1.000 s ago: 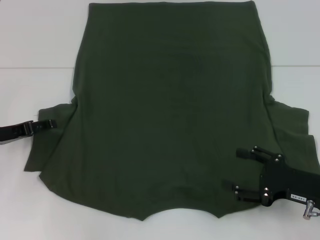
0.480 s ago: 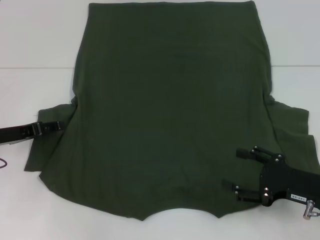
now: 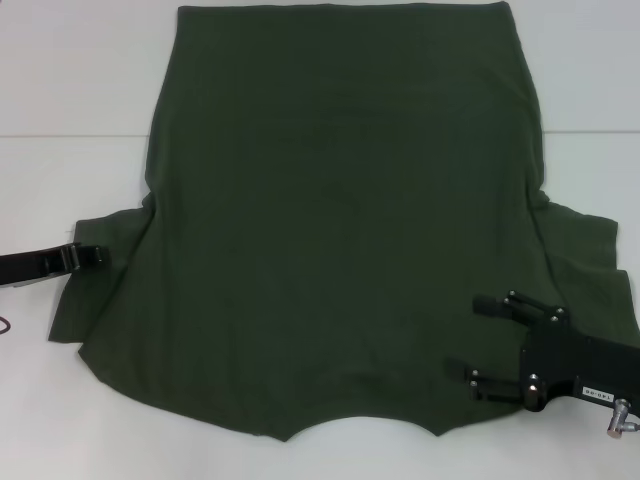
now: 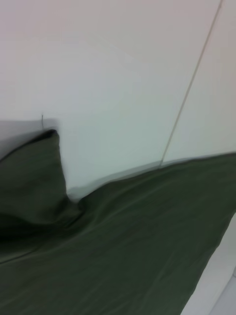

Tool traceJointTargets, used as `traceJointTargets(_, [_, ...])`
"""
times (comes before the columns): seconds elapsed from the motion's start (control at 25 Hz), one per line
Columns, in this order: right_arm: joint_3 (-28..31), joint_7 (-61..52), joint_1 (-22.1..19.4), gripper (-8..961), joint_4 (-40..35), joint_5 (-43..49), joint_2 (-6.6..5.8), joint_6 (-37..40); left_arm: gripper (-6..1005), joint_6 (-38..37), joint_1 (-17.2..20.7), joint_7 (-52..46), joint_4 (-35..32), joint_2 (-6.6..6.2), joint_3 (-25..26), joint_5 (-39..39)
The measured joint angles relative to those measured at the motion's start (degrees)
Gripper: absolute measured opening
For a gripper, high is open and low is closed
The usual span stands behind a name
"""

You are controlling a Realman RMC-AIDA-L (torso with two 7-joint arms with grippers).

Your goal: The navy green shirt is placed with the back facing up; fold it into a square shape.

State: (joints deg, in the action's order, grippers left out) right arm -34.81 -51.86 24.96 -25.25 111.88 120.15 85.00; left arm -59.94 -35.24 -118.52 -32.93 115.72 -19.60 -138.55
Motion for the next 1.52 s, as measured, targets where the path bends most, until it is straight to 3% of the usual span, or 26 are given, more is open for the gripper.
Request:
traceJointTargets(0.28, [0.0, 0.0, 0.08, 943, -0.17, 0.0, 0.0, 0.0, 200, 0.48, 0.08, 0.1, -0.03, 0.03, 0.0, 0.07])
traceJointTargets(0.52, [0.0, 0.0, 0.15, 942, -0.24, 0.0, 0.0, -0.01, 3, 0.54, 0.24, 0.43, -0.67, 0.12, 0.01, 0.09])
traceJointTargets(0.72, [0.0, 0.0, 0.12, 942, -0.15, 0.0, 0.0, -0.01, 3, 0.49, 0.72, 0.47, -3.66, -0.03, 0.08, -0.17])
traceJointTargets(1.04, [0.0, 0.0, 0.12, 942, -0.07, 0.0, 0.0, 0.2, 2, -0.72, 0.04, -1.71, -8.49, -1.53, -0.19, -0.92])
traceJointTargets(1.52, [0.0, 0.0, 0.18, 942, 0.05, 0.08, -0.01, 0.73, 8, -4.97, -1.76, -16.11, -14.1, -1.54, -12.1, -3.6])
